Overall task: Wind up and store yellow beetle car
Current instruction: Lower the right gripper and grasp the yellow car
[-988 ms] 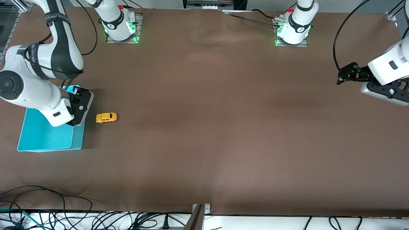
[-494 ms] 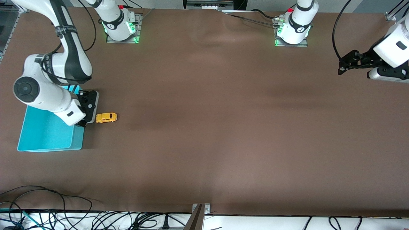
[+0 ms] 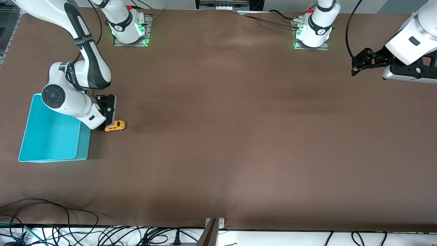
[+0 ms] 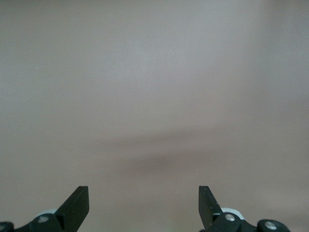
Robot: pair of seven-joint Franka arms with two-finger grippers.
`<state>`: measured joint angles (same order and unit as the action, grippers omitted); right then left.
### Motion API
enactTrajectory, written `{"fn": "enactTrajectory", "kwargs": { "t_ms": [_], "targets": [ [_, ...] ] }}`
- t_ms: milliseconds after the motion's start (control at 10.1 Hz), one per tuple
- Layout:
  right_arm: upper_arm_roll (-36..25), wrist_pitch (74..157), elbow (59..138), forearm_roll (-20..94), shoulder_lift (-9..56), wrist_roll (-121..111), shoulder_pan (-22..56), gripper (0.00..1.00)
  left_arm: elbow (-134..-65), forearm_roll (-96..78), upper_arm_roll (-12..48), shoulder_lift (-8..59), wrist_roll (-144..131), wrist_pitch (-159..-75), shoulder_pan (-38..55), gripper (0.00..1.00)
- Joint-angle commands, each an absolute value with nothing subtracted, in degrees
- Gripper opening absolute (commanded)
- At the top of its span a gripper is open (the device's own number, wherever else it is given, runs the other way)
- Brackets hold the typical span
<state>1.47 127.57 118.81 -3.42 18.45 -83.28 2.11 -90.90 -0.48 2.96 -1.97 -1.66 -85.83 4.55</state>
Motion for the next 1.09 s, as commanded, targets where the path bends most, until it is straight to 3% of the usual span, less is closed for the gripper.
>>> {"fn": "enactTrajectory", "kwargs": {
  "t_ms": [0,988],
  "targets": [
    [1.76,130.07,119.53,-2.29,19.42,-87.18,0.54,1.0,-91.59,-1.85,2.55,-2.73,-2.64,-86.31,5.01,1.0],
    [1.76,139.39,119.18,-2.64,25.13,-90.26,0.35,1.0,-90.62,-1.85,2.46,-1.05,-2.81,-86.31,4.57,1.0]
  ]
}}
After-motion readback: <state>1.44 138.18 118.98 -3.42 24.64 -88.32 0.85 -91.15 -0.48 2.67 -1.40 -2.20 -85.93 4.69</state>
